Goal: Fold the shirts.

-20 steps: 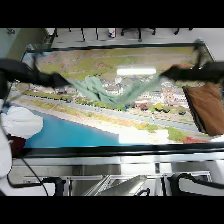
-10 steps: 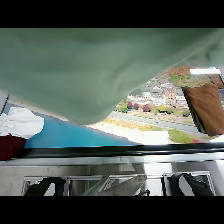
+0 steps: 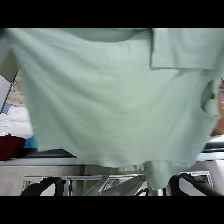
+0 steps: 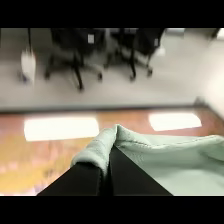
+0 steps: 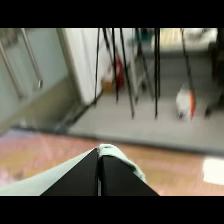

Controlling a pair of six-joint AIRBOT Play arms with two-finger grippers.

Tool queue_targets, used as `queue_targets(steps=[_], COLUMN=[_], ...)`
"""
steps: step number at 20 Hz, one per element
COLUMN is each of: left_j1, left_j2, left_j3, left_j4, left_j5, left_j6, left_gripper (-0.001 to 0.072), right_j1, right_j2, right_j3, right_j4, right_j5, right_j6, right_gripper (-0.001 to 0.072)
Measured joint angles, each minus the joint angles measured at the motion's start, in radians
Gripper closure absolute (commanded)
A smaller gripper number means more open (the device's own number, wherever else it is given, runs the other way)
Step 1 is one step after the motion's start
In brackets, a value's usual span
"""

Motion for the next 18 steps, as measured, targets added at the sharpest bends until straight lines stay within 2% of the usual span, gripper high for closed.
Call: queue_targets(steps=[6,9,10,11,12,15,17,18], left_j1=[-0.016,-0.01,-0.008,-0.007,-0.006,0.006,0.035,0.061], left_j2=[-0.52,-0.681,-0.717,-0.746,-0.764,-0.794,-0.801,-0.803], left_j3=[-0.029,-0.03,-0.031,-0.031,-0.03,0.021,0.102,0.156], left_j4=[0.001,-0.007,-0.007,-0.007,-0.008,-0.01,-0.01,-0.008], left_j5=[-0.006,-0.042,-0.05,-0.058,-0.066,-0.006,0.115,0.202], left_j6=[0.004,0.004,0.004,0.004,0.004,0.003,0.0,-0.003], left_gripper=[0.0691,0.0691,0.0601,0.0234,0.0016,0.0016,0.0016,0.0017], right_j1=[0.1,0.127,0.132,0.135,0.137,0.124,0.084,0.055], right_j2=[-0.433,-0.576,-0.61,-0.636,-0.655,-0.671,-0.648,-0.632], right_j3=[-0.062,-0.067,-0.068,-0.069,-0.07,-0.07,-0.069,-0.069], right_j4=[-0.06,-0.043,-0.041,-0.041,-0.041,-0.037,-0.043,-0.043], right_j5=[0.053,0.075,0.082,0.084,0.087,0.061,-0.006,-0.055], right_j6=[0.041,0.049,0.049,0.051,0.051,0.051,0.051,0.051], right_gripper=[0.0696,0.0695,0.0688,0.055,0.0384,0.0375,0.0419,0.0419])
